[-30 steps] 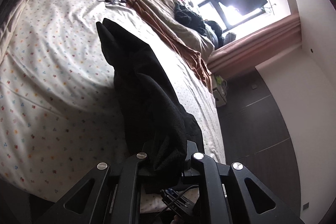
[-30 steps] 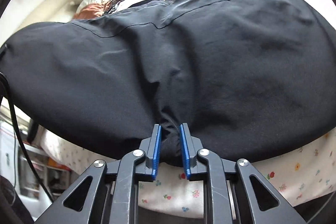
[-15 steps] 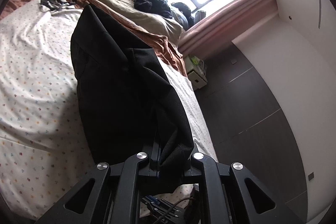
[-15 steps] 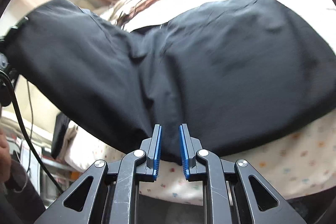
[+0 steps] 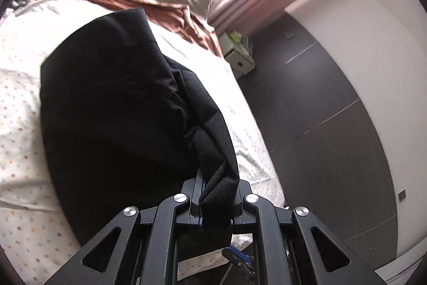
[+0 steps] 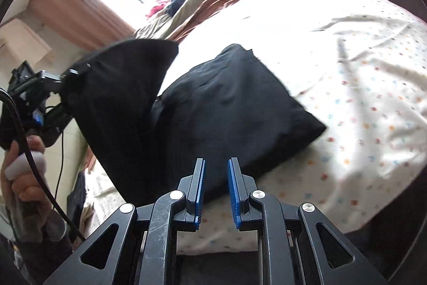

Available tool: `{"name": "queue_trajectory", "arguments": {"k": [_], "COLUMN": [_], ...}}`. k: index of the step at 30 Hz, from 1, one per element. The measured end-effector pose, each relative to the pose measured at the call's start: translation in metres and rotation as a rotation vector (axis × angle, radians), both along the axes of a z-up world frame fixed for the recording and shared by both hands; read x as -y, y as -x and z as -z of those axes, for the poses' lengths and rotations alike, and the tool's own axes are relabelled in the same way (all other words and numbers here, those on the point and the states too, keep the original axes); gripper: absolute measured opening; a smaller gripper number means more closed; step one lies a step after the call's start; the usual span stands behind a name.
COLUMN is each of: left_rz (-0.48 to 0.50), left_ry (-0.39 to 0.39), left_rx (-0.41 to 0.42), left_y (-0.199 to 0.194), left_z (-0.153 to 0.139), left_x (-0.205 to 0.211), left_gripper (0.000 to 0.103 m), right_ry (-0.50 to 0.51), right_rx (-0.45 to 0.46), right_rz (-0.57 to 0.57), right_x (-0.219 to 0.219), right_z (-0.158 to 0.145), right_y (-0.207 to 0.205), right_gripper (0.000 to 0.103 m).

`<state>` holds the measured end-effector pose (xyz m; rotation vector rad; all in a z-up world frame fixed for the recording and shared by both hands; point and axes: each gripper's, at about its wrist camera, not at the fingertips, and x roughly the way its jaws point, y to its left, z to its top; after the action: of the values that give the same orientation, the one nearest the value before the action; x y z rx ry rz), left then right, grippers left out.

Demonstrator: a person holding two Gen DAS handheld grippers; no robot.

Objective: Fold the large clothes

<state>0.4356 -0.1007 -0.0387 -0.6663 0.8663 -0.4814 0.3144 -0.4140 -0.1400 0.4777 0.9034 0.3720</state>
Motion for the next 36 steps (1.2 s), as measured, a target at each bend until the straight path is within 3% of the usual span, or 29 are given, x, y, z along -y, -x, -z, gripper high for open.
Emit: {"name": "queue_trajectory", "arguments": {"k": [5,12,13,15,17,18,19,22,27,36], "left_rz": [0.066,0.163,0.185,0.24,0.276,0.289,0.307,0.314,0.221,0.01], "left_ry": [-0.049,-0.088,-0.091,-0.097,-0.119,-0.116,-0.093,-0.049,-0.085,-0.17], "left_rx": [-0.075,-0.117,-0.128,-0.156,-0.193,-0.197,-0.195,-0.158,-0.119,-0.136], "left_y": [-0.023,-0.032,-0.034,-0.036,-0.035,-0.034,-0.035,-0.031,-0.025,-0.005], "left_z": [0.032,0.059,0.062,0.072,0.082,0.084,0.085,0.079,0.066,0.076], "left_x": [0.041,0.089,0.094,0.108,0.115,0.116,0.115,0.101,0.05,-0.049], "left_gripper": [0.012,0.012,0.012,0.013,0.02,0.032,0.047,0.067,0.069,0.069], "right_ry": [0.008,-0.001,-0.001,0.0,-0.004,-0.01,-0.014,-0.026,-0.056,-0.111], "right_rx": [-0.031,-0.057,-0.057,-0.056,-0.054,-0.054,-0.056,-0.051,-0.032,0.007], "right_rz": [0.052,0.098,0.104,0.117,0.124,0.121,0.118,0.105,0.07,0.033], "right_x": [0.022,0.055,0.059,0.063,0.064,0.065,0.064,0.06,0.045,0.032], "right_z": [0.009,0.017,0.016,0.015,0.014,0.014,0.014,0.014,0.01,-0.001], "right_y": [0.011,0.017,0.018,0.019,0.02,0.019,0.018,0.013,0.0,-0.029], "right_gripper": [0.018,0.019,0.02,0.036,0.042,0.043,0.044,0.049,0.058,0.058]}}
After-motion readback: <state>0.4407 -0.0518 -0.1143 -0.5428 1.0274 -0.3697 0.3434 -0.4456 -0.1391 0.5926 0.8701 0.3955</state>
